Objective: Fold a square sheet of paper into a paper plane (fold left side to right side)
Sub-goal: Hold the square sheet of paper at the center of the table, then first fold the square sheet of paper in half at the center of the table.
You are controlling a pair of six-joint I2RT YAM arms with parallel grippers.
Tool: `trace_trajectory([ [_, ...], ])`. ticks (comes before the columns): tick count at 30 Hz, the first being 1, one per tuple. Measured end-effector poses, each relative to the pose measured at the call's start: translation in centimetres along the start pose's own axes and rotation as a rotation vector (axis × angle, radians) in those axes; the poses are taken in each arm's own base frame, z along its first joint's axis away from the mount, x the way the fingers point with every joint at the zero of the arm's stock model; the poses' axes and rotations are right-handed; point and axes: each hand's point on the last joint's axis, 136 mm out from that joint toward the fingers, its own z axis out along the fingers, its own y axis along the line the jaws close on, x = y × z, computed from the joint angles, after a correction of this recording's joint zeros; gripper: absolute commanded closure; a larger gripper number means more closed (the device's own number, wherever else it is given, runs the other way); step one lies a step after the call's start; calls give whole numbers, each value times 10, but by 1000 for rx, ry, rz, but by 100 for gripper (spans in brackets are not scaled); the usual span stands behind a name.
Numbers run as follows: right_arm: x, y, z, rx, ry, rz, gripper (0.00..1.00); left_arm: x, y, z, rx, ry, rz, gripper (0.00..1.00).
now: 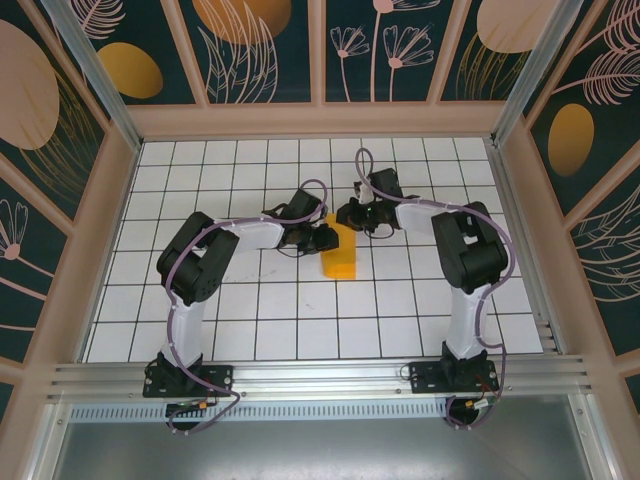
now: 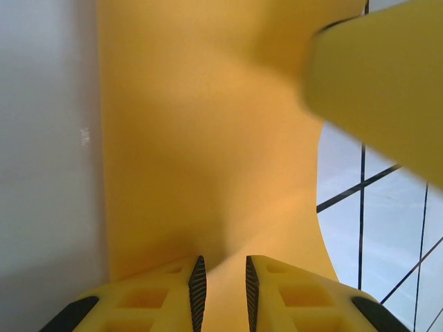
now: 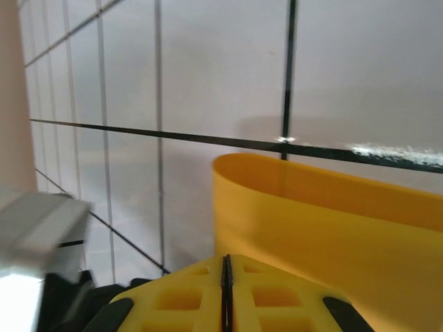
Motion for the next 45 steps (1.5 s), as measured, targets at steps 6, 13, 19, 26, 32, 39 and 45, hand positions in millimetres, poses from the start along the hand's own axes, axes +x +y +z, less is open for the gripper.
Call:
trace_trajectory([
  [6,13,-16,18,31,53,30,87,0,0,0,1,0,8,72],
  [13,8,-20,19,72,50,33,87,3,-3,-1,18,-6,66,70],
  [19,9,-20,19,74,50,32,87,13,-5,-4,56,-21,141,70],
  [26,10,-20,20,73,52,32,87,39,-11,-7,95,7,203,71],
  [32,10,-20,20,71,50,33,87,49,-12,-9,106,18,221,71],
  [39,10,-20,20,70,49,32,87,57,-18,-7,113,30,240,71],
  [45,10,-20,20,70,49,32,87,68,-23,-6,121,52,255,71],
])
